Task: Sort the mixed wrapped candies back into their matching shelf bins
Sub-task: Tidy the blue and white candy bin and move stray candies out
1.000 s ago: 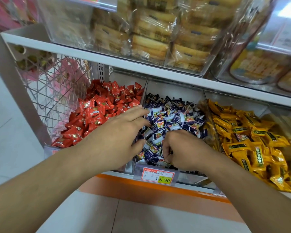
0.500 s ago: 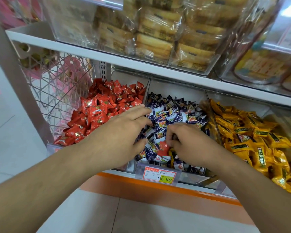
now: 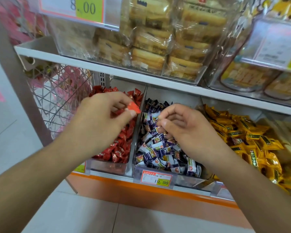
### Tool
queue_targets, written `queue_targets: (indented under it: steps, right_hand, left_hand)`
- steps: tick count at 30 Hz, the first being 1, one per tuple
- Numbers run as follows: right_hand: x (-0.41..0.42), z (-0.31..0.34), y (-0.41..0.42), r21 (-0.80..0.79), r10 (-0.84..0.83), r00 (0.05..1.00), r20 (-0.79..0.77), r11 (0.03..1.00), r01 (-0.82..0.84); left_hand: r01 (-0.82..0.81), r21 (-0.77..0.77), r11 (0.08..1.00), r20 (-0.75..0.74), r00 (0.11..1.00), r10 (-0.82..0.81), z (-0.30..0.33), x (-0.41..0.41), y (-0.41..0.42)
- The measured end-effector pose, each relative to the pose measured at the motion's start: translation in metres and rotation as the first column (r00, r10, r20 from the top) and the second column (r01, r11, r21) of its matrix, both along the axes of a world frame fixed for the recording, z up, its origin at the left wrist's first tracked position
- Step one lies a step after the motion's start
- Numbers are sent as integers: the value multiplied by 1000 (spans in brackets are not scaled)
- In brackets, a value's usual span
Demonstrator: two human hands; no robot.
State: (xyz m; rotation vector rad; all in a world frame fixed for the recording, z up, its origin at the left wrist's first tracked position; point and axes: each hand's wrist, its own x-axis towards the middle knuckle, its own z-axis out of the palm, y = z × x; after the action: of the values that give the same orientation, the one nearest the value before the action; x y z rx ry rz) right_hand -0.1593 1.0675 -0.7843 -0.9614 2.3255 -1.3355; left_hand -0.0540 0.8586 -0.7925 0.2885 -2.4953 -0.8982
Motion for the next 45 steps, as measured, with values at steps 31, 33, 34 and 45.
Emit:
queue_targets:
  steps: [31,33,34,45]
  right_hand:
    - [-30,-42,13,765,280,954,-109,637,-100]
    - [-28,-41,14,749,288,950,-119,654,-104]
    - [-28,-40,15,738,285,951,-119,666,-107]
    - [-23,-13,31,348,54,973,-222,937,27]
  left_hand:
    - [350,-325,879,247,928,-279,-49,-12,20]
    - [351,-321,880,253,927,-277,-49,-12,20]
    - [351,-319,881,256,926,-276,-49,-12,20]
    - [307,-338,890,188,948,-255,-39,-12,30]
